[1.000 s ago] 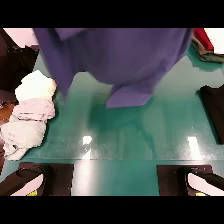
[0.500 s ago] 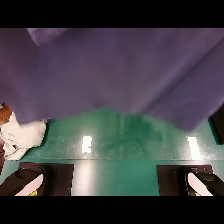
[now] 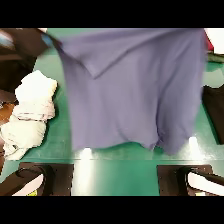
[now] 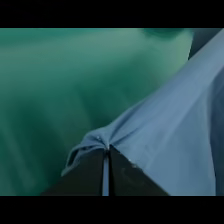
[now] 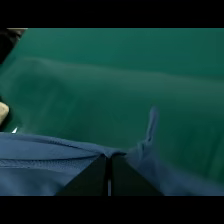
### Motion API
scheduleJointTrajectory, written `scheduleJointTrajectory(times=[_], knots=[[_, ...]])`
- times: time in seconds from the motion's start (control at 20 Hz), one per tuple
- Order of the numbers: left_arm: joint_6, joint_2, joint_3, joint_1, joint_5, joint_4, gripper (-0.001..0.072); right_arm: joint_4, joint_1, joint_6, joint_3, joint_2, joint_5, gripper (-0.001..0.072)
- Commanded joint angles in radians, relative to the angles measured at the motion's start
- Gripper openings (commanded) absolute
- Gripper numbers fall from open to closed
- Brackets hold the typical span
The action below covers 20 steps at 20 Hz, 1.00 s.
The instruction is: Fold the shirts.
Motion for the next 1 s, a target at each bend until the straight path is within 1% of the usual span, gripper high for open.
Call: scheduleJointTrajectory(times=[0.0, 0.1, 0.2, 0.35, 0.45, 0.5, 0.55, 0.6, 0.65, 0.8, 0.85, 0.95], knots=[[0.044, -0.125, -0.274, 0.001, 0.182, 0.086, 0.0024, -0.01, 0.015, -0.008, -0.118, -0.196, -0.013, 0.0012], [0.063, -0.241, -0.288, 0.001, 0.301, 0.084, 0.0024, -0.011, 0.031, -0.025, -0.138, -0.286, -0.118, 0.0012], [0.063, -0.333, -0.277, 0.001, 0.383, 0.074, 0.0024, -0.01, 0.036, -0.025, -0.108, -0.359, -0.2, 0.0013], [0.058, -0.405, -0.257, 0.001, 0.436, 0.072, 0.0025, -0.01, 0.041, -0.026, -0.002, -0.442, -0.272, 0.0014], [0.05, -0.412, -0.255, 0.001, 0.457, 0.069, 0.0027, -0.009, 0.04, -0.025, 0.08, -0.483, -0.278, 0.0018], [0.05, -0.412, -0.252, 0.001, 0.459, 0.069, 0.018, -0.009, 0.04, -0.025, 0.114, -0.497, -0.264, 0.0028], [0.045, -0.412, -0.248, 0.001, 0.452, 0.069, 0.0424, -0.006, 0.04, -0.025, 0.144, -0.508, -0.241, 0.023], [0.04, -0.412, -0.24, 0.001, 0.429, 0.07, 0.05, -0.001, 0.04, -0.025, 0.153, -0.508, -0.22, 0.0477], [0.04, -0.412, -0.229, 0.001, 0.397, 0.071, 0.0498, -0.002, 0.04, -0.025, 0.148, -0.499, -0.195, 0.0535], [0.038, -0.411, -0.168, 0.049, 0.243, 0.145, 0.0498, -0.003, 0.022, -0.03, 0.076, -0.442, -0.107, 0.0533], [0.021, -0.406, -0.135, 0.091, 0.179, 0.156, 0.0499, -0.002, 0.012, -0.043, 0.042, -0.416, -0.066, 0.0531], [0.023, -0.377, -0.082, 0.194, 0.061, 0.155, 0.0499, -0.002, -0.004, -0.072, -0.044, -0.355, -0.009, 0.0527]])
